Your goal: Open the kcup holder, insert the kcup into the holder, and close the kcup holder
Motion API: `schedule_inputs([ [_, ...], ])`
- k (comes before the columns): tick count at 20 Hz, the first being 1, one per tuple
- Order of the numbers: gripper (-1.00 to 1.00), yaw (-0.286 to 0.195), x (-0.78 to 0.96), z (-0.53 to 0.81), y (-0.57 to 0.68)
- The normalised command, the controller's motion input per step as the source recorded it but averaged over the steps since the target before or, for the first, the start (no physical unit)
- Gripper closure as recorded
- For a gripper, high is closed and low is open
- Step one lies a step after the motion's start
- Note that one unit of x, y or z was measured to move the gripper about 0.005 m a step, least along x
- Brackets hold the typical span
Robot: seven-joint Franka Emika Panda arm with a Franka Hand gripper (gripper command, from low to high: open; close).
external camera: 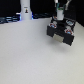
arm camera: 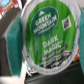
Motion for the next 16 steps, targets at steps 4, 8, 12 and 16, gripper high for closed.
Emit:
schedule_inputs([
  [4,1.00,0.008,0.06,-0.01,0.30],
  [8,1.00,0.012,-0.06,-0.11,0.18],
  [12,1.00,0.003,-0.06,-0.18,0.11],
  [16,1.00,0.001,0.00,-0.17,0.13],
])
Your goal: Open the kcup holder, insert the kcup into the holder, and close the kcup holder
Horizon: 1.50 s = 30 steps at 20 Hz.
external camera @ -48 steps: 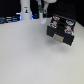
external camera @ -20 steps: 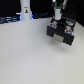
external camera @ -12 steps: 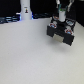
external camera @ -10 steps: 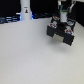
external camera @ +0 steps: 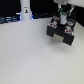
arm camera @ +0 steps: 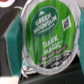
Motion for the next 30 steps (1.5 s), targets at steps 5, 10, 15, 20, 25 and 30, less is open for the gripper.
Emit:
schedule_inputs([
  [5,1.00,0.000,0.00,-0.14,0.10],
  [10,1.00,0.000,0.00,-0.16,0.08],
  [15,1.00,0.000,0.06,-0.23,0.07],
  [20,1.00,0.000,0.15,-0.23,0.11],
  [25,-1.00,0.000,0.17,0.06,0.19],
  [30,-1.00,0.000,0.22,0.27,0.12],
])
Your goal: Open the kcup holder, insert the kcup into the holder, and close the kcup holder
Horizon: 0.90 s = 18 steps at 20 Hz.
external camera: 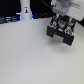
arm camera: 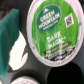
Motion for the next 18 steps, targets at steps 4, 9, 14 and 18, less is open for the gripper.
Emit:
schedule_inputs([
  [4,-1.00,0.006,0.32,0.53,-0.07],
  [9,-1.00,0.043,0.35,0.68,-0.27],
  [14,-1.00,0.079,0.40,0.50,-0.44],
  [18,-1.00,0.085,0.41,0.31,-0.41],
])
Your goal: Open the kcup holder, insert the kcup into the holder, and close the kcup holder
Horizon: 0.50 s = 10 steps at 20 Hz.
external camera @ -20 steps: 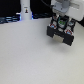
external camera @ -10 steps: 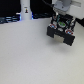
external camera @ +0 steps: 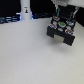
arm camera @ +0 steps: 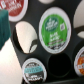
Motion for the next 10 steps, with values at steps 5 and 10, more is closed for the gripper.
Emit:
schedule_inputs([
  [5,-1.00,0.073,0.46,0.20,-0.37],
  [10,-1.00,0.071,0.48,0.17,-0.34],
])
